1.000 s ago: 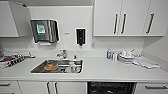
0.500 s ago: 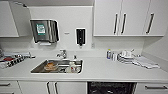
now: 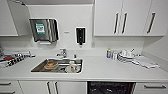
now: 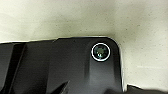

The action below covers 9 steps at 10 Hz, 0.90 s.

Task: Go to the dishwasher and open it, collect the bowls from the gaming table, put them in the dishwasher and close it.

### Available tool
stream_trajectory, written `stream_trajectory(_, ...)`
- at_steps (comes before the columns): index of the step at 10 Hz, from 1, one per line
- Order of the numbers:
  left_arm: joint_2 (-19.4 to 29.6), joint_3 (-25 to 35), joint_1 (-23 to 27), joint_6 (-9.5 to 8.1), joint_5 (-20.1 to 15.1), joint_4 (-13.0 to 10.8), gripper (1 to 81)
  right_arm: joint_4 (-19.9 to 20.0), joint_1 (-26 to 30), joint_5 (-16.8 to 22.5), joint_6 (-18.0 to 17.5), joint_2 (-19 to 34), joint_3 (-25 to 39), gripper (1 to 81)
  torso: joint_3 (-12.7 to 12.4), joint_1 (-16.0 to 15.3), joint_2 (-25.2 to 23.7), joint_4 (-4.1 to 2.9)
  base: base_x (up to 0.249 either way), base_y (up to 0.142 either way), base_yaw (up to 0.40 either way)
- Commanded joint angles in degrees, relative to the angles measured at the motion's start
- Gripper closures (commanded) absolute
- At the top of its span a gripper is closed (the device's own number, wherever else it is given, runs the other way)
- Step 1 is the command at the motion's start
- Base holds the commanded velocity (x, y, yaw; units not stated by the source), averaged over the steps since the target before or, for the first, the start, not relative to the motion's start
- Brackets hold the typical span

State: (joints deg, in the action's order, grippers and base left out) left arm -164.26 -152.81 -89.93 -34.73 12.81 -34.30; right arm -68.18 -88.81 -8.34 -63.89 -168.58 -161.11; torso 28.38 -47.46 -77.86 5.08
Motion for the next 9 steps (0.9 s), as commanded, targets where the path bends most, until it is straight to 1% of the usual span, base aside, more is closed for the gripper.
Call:
stream_trajectory(1, -0.81, -1.17, 2.69, -0.16, -2.18, -0.06, 1.0, -0.37, 3.41, 7.63, -0.27, -1.86, -0.51, 1.0, 0.00, 3.61, 5.60, 0.00, 0.000, 0.000, 0.000)
stream_trajectory(2, -1.34, -1.70, 2.61, -0.08, -2.18, -0.06, 1.0, -0.37, 3.41, 8.87, -0.27, -2.31, -0.51, 1.0, 0.00, 4.94, 7.68, 0.00, 0.000, 0.000, 0.000)
stream_trajectory(4, -2.05, -3.11, 2.61, -0.07, -2.18, -0.06, 1.0, -0.20, 3.33, 9.05, -0.27, -2.92, -0.25, 1.0, 0.00, 7.67, 11.94, 0.00, 0.000, 0.000, 0.000)
stream_trajectory(6, -2.40, -3.29, 2.61, 0.19, -2.18, -0.06, 1.0, -0.64, 2.71, 9.05, -0.01, -3.01, -0.51, 1.0, 0.00, 10.29, 16.00, 0.00, 0.000, 0.000, 0.000)
stream_trajectory(8, -2.66, -3.37, 2.61, 0.37, -2.35, -0.06, 1.0, -1.59, 1.57, 7.11, 0.43, -2.05, 1.50, 1.0, 0.02, 12.98, 20.23, 0.00, 0.000, 0.000, 0.000)
stream_trajectory(9, -2.66, -3.37, 2.61, 0.45, -2.35, -0.06, 1.0, -3.27, 0.96, 5.44, 1.04, -1.43, 3.18, 1.0, 0.02, 14.34, 22.35, 0.00, 0.000, 0.000, 0.000)
